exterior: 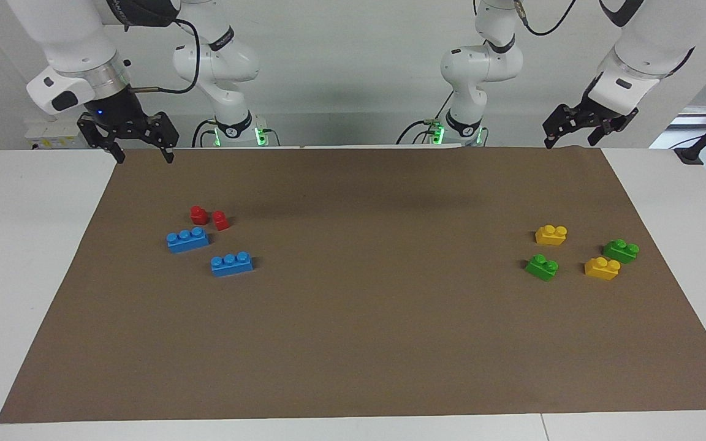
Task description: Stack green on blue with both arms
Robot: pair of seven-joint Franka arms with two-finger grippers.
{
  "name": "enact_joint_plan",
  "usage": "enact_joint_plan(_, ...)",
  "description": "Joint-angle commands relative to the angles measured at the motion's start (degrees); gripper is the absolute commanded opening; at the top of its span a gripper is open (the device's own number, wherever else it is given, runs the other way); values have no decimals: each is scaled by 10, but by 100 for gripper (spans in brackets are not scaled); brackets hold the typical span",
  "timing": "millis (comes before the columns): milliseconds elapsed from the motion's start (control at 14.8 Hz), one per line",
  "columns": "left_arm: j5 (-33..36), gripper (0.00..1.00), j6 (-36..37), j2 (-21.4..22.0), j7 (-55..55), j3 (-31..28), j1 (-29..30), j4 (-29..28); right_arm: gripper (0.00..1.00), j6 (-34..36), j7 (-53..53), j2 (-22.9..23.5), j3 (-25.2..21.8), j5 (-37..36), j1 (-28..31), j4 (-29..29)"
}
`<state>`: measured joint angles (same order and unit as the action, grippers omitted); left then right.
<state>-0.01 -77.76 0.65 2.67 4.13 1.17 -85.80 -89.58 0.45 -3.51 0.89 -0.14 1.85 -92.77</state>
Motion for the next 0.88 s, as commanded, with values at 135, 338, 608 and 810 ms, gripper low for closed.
enact_joint_plan(135, -3, 100, -1, -2, -7, -1, -2, 6, 100, -5, -17, -9, 1, 2, 10, -12)
enact_joint_plan(338, -3, 100, -3, 0, -8, -1, -1, 4, 100, -6, -14, -10, 2, 2, 9, -12)
enact_joint_plan(608, -4, 100, -4, 1, -5, -2, 1, 0, 100, -12, 4, -9, 2, 2, 9, -12)
enact_joint_plan(810, -4, 100, 0, 3, -2, -2, 3, 0, 100, -10, 7, -11, 2, 2, 8, -11)
